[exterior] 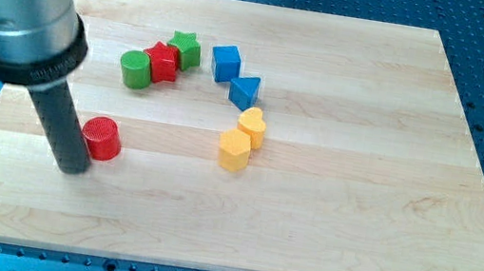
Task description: Push the red circle beside the yellow hexagon
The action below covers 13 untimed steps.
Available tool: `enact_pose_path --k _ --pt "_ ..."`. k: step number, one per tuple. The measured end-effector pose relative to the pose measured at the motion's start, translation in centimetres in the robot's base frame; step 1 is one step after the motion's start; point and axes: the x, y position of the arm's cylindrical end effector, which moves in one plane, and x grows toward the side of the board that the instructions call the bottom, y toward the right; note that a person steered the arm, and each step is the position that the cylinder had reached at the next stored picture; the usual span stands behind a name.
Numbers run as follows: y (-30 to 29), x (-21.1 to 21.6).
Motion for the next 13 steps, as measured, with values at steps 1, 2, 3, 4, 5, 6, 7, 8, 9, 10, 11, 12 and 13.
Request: enact_pose_path --k 1,2,3,4,5,6,7,8,9,10,11,12,13 --pt "1.3 0.1" --pt "3.3 -0.6" --pt "0.0 -0.6" --pt "-3.8 -1.3" --pt "-4.1 -2.8" --pt "-0.4 -3.4" --pt "4.6 -3.4" --pt "5.6 -3.4" --pt "5.5 -3.4" --pt "3.4 -4.5" --pt "2.8 -6.8" --pt "4.2 -7.7" --pt "6.9 -6.6"
